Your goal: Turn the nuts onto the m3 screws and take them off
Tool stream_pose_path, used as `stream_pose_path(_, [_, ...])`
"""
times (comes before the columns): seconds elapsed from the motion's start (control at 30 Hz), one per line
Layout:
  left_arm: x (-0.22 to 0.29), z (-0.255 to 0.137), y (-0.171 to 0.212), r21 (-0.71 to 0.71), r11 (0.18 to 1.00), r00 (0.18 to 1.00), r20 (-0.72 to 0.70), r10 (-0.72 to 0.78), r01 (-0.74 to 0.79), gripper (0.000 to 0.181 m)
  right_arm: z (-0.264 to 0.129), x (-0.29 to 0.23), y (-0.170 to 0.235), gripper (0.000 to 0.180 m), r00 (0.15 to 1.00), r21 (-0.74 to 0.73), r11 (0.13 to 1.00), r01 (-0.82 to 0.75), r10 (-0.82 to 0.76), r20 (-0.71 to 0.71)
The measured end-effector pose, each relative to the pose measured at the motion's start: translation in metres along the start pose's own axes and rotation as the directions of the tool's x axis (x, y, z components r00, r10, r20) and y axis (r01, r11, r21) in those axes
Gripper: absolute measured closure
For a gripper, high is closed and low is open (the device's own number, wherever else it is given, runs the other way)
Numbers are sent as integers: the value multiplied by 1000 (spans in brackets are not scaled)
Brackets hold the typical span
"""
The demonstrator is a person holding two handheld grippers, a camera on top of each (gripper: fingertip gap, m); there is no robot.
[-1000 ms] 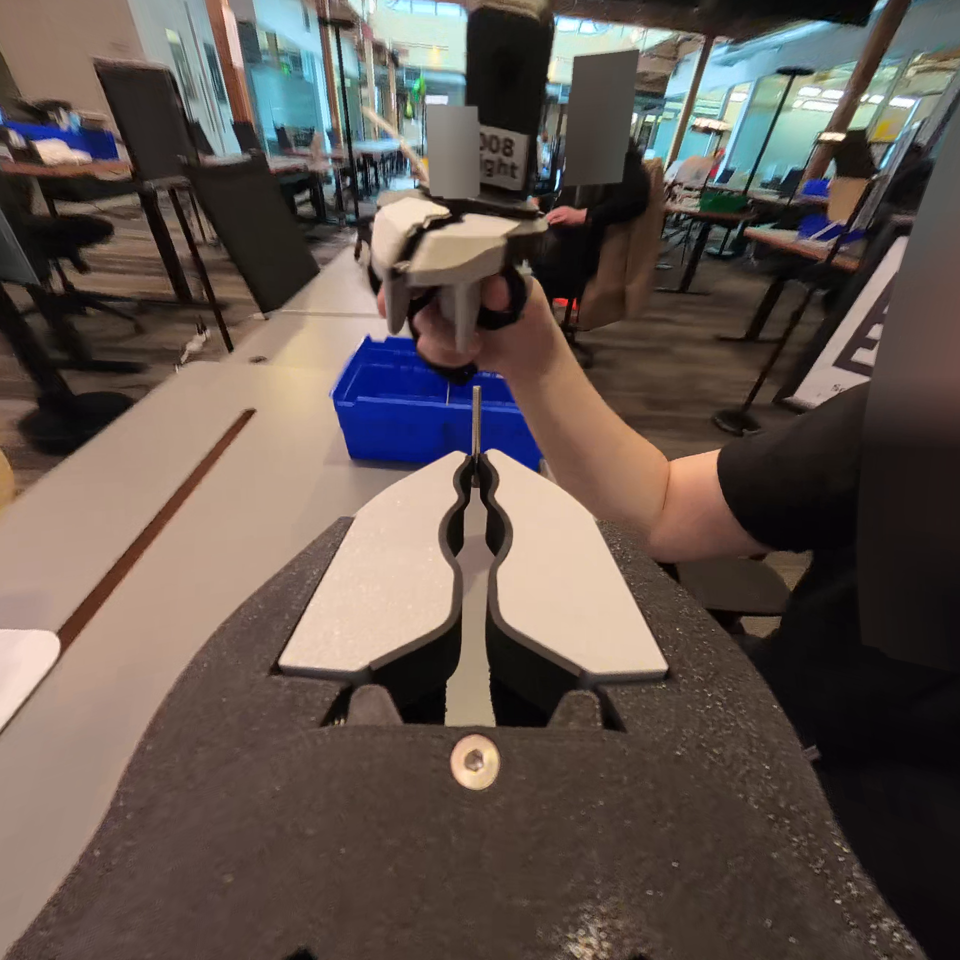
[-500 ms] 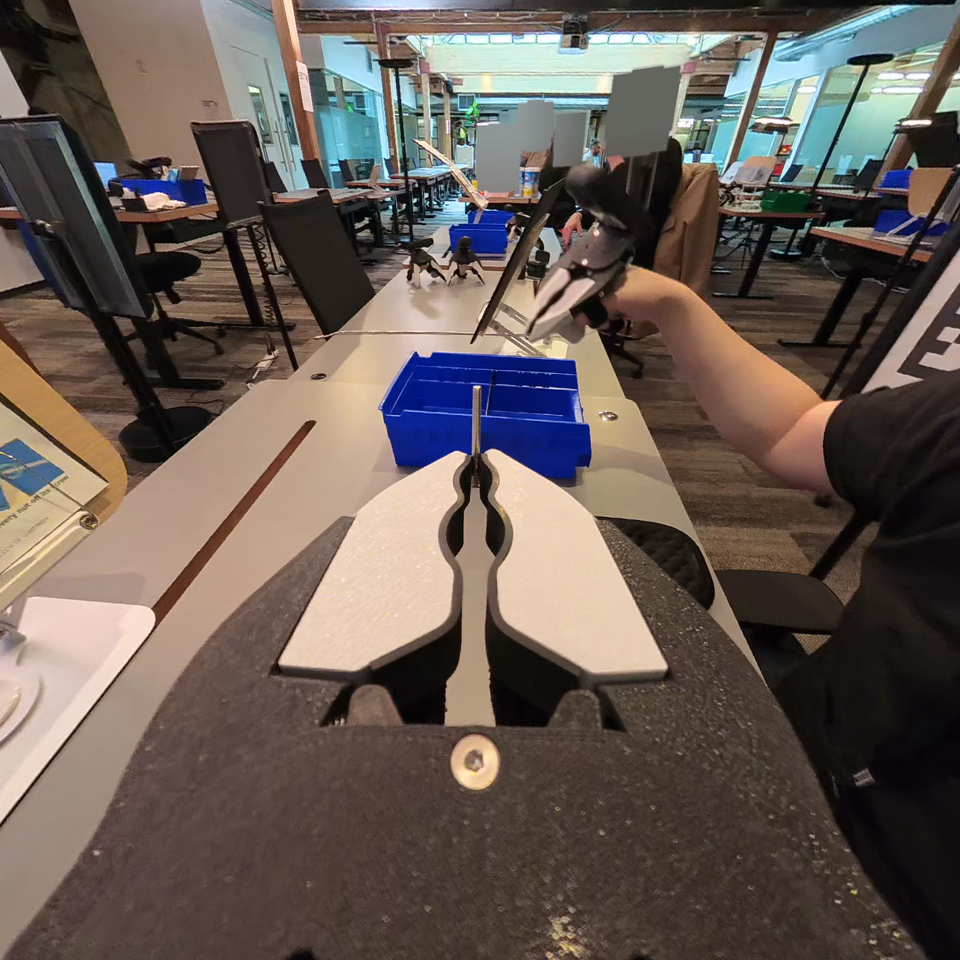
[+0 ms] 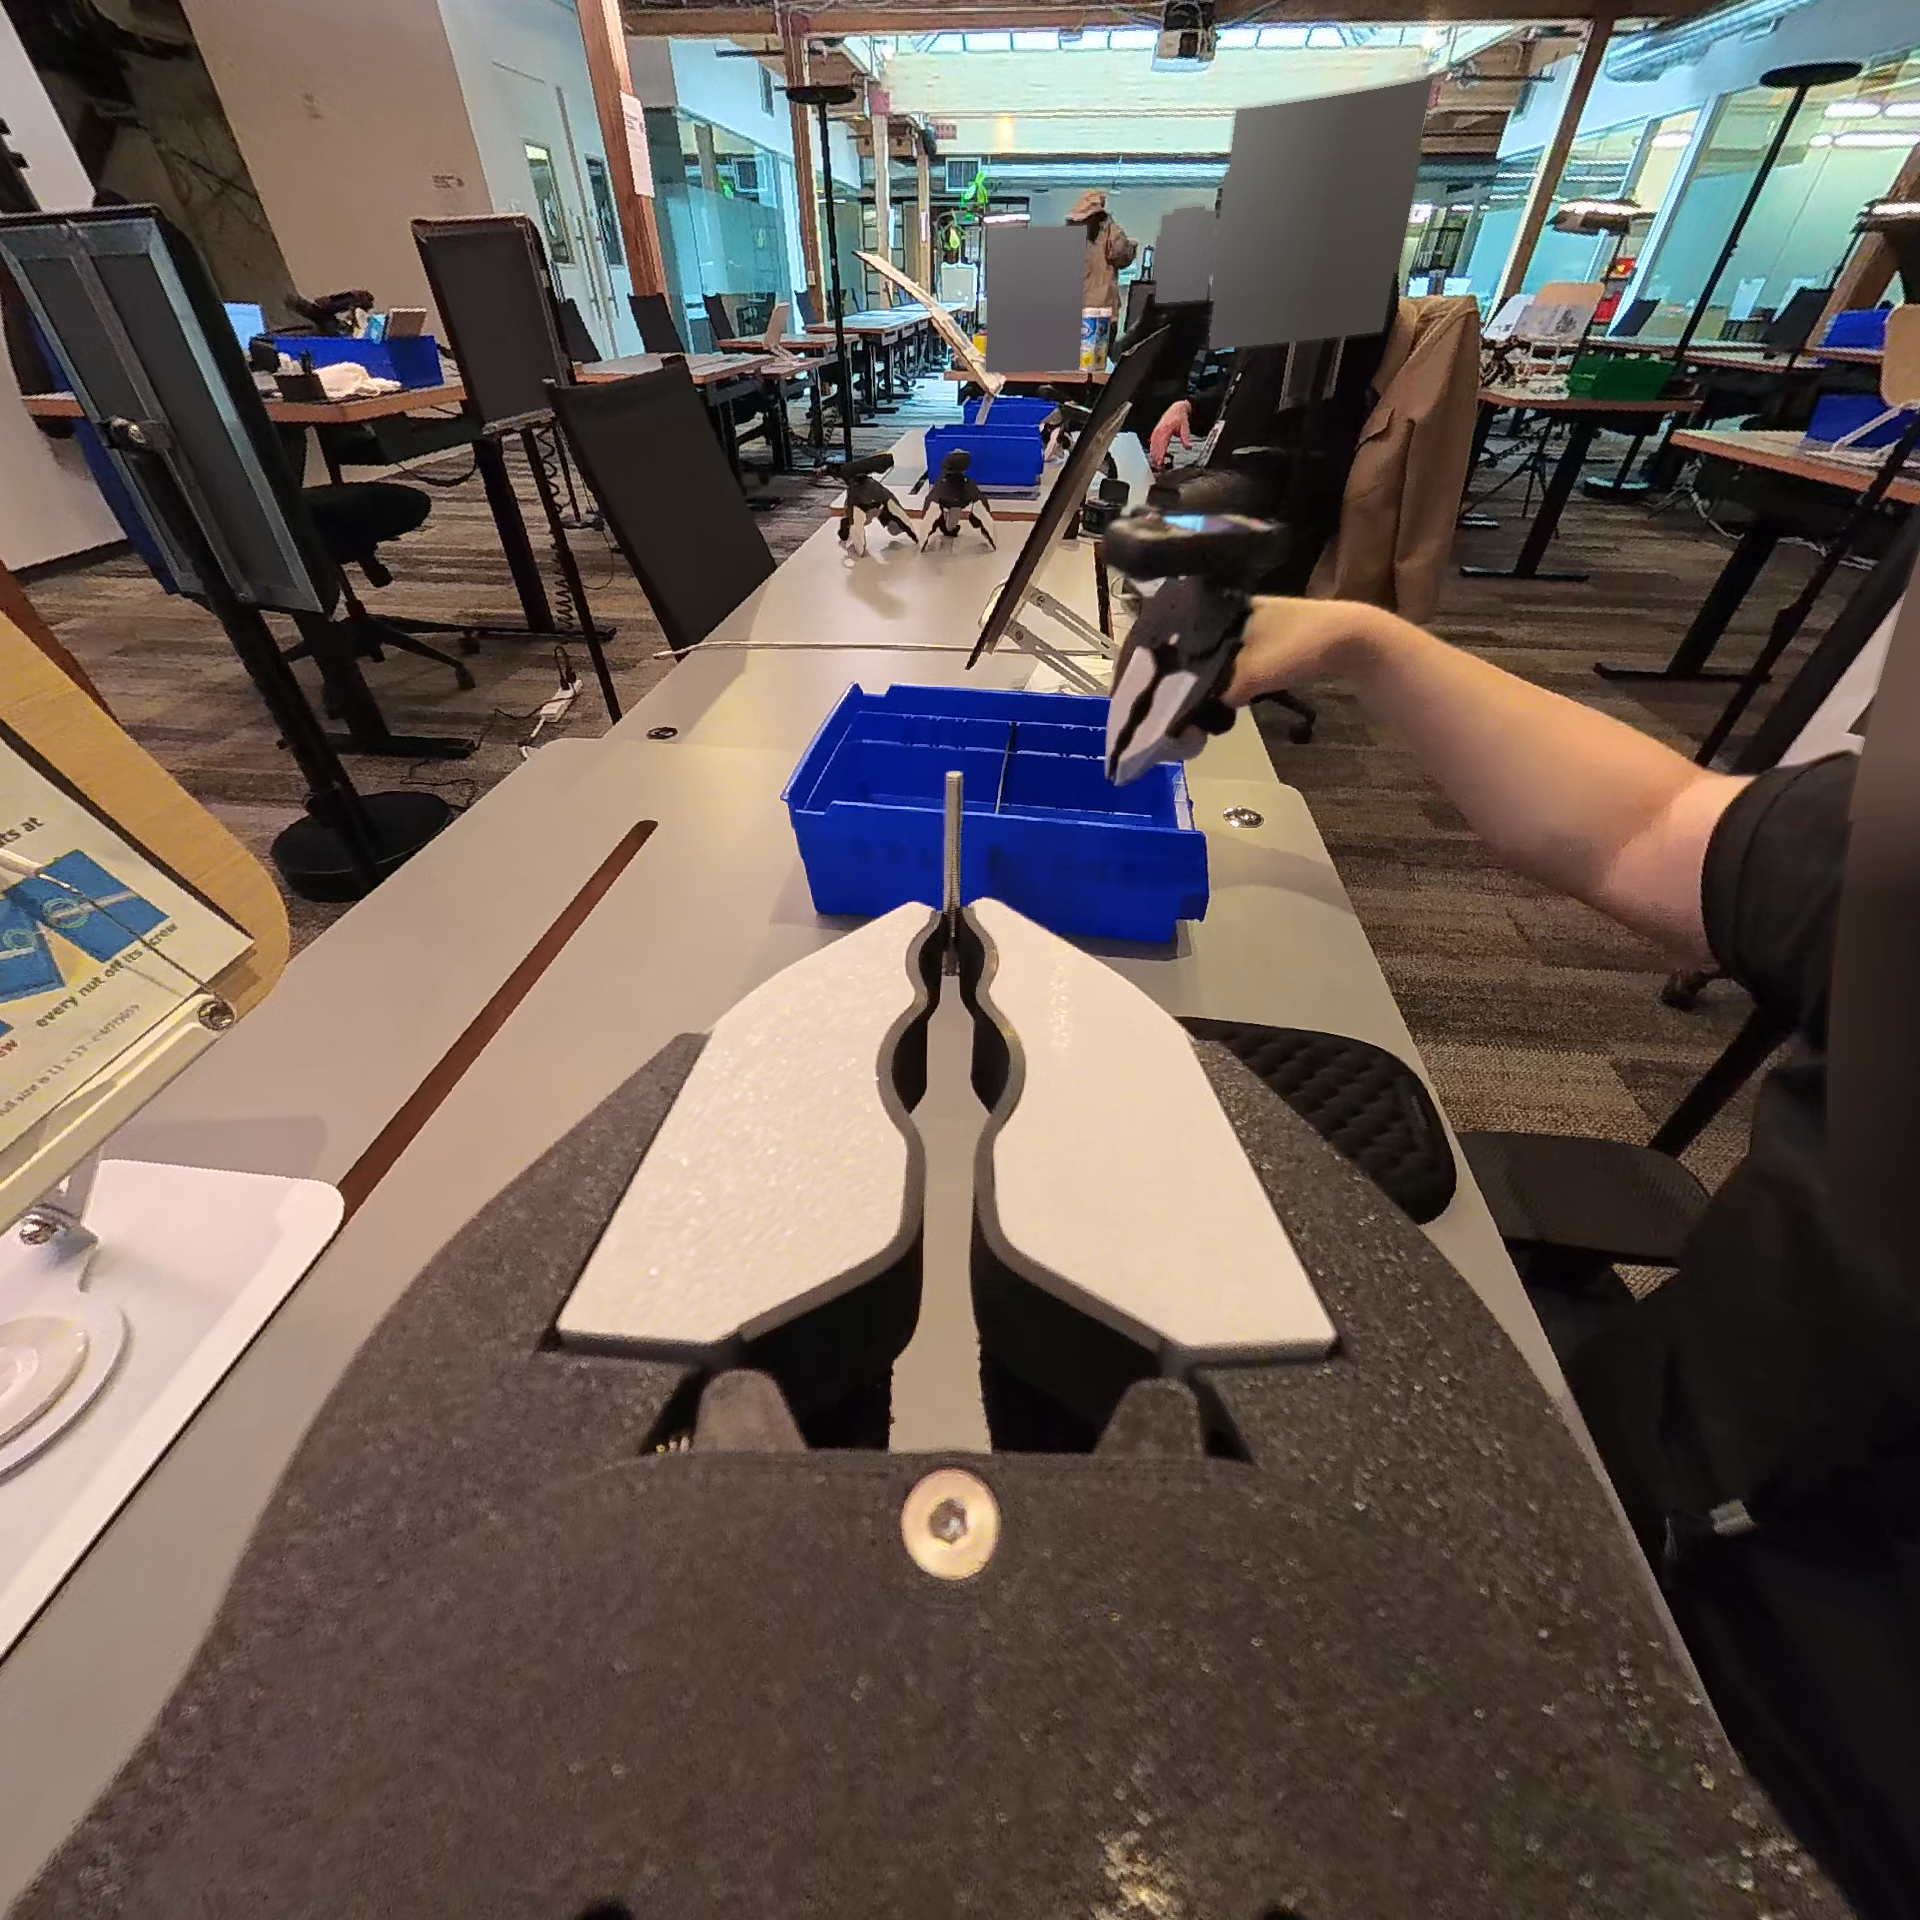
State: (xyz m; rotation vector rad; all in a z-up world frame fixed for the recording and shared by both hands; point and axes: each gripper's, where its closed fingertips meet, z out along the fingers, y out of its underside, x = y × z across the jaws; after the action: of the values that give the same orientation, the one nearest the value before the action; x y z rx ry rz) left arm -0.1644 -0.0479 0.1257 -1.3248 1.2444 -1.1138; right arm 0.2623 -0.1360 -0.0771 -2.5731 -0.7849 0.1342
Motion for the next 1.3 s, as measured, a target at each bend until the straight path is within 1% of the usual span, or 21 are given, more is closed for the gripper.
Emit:
stream_pose_path(0.17, [2, -1, 0, -3, 1000, 1000, -1, -1, 1, 179, 25, 13, 30, 174, 999, -223, 974, 35, -40, -18])
stream_pose_path(0.23, [2, 1, 3, -11, 1000, 1000, 0, -3, 3, 179, 32, 15, 36, 174, 999, -261, 964, 48, -51, -5])
stream_pose_path(0.33, [1, 4, 6, -19, 1000, 1000, -1, -8, 8, 179, 42, 23, 38, 174, 998, -280, 958, 64, -69, -6])
stream_pose_path(0.47, [4, 8, 8, -37, 999, 1000, -5, -4, 4, 179, 55, 31, 48, 174, 997, -357, 931, 72, -69, 19])
stream_pose_path(0.53, [5, 9, 9, -40, 999, 1000, -8, -3, 2, 179, 59, 31, 48, 174, 998, -354, 933, 66, -56, 39])
stream_pose_path(0.87, [3, 8, 9, -41, 999, 1000, -6, -9, 9, 179, 63, 33, 43, 174, 997, -304, 950, 67, -53, 57])
stream_pose_path(1.07, [5, 9, 9, -46, 999, 1000, -11, -4, 3, 178, 67, 30, 49, 174, 997, -327, 943, 68, -48, 68])
stream_pose_path(1.3, [8, 8, 9, -48, 999, 1000, -19, -1, 0, 179, 61, 31, 43, 171, 998, -273, 961, 51, -39, 49])
